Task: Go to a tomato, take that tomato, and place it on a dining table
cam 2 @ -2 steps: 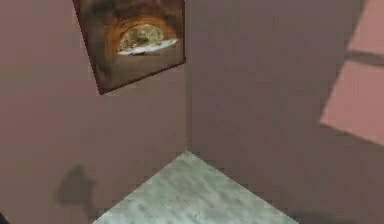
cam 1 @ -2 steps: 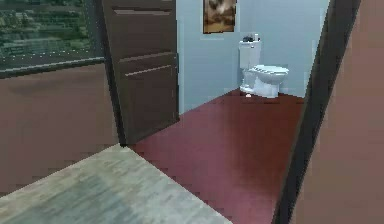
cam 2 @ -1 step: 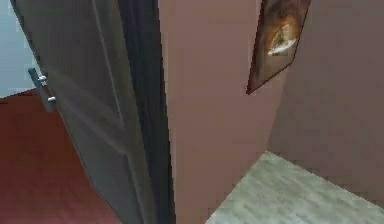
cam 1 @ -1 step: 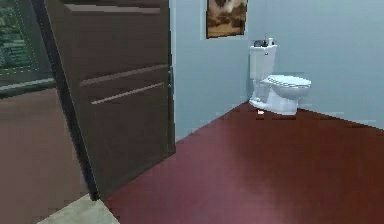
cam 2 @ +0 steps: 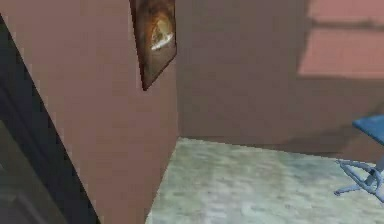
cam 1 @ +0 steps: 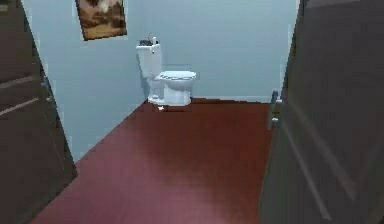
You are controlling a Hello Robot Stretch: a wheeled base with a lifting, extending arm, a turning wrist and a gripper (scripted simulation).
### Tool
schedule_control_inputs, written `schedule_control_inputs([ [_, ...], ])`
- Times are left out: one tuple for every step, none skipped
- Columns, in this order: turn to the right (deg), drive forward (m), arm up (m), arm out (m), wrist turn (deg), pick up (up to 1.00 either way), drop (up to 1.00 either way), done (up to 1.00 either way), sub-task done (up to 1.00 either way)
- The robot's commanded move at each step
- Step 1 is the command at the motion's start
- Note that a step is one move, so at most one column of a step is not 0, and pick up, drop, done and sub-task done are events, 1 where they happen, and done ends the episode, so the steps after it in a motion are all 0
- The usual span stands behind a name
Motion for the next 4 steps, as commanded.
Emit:
schedule_control_inputs([
  [0.0,1.00,0.00,0.00,0.0,0.00,0.00,0.00,0.00],
  [0.0,0.10,0.00,0.00,0.0,0.00,0.00,0.00,0.00],
  [9.0,0.00,0.00,0.00,0.0,0.00,0.00,0.00,0.00],
  [0.0,0.40,0.00,0.00,0.0,0.00,0.00,0.00,0.00],
])
